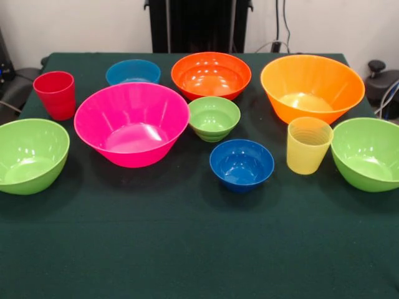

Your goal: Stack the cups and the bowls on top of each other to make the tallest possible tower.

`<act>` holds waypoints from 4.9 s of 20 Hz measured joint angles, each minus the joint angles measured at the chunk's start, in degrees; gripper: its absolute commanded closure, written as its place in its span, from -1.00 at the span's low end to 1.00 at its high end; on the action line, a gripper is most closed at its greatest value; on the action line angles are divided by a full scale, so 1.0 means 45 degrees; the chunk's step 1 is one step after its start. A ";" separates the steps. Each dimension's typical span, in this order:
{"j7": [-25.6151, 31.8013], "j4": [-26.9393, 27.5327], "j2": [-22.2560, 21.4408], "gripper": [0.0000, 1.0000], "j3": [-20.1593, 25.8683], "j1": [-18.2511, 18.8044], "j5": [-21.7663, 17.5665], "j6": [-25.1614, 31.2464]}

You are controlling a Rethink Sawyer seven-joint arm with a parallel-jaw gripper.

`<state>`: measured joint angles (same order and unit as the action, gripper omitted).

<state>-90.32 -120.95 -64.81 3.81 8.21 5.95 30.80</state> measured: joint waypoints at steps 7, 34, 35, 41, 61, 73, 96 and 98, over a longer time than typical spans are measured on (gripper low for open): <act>-0.0076 0.1277 0.2655 -1.00 -0.0073 -0.0579 -0.0087 -0.0797; -0.0120 0.3316 0.9199 -1.00 -0.0295 -0.1509 -0.0066 -0.4277; -0.0162 0.3353 0.9211 -1.00 -0.0333 -0.1552 -0.0066 -0.4266; -0.0484 0.3504 0.9252 -1.00 -0.0608 -0.1888 -0.0066 -0.4271; -0.1350 0.4142 0.8651 -1.00 -0.0924 -0.2086 -0.0070 -0.3414; -0.1350 0.5903 0.7946 -1.00 -0.0955 -0.1833 0.0097 0.0217; -0.1350 0.9829 0.8585 -1.00 -0.1198 -0.0247 0.0329 0.1683; -0.1350 0.9947 0.8751 -1.00 -0.1301 -0.0238 0.0329 0.1683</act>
<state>-96.40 -76.19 -25.43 -2.04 7.13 7.43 38.37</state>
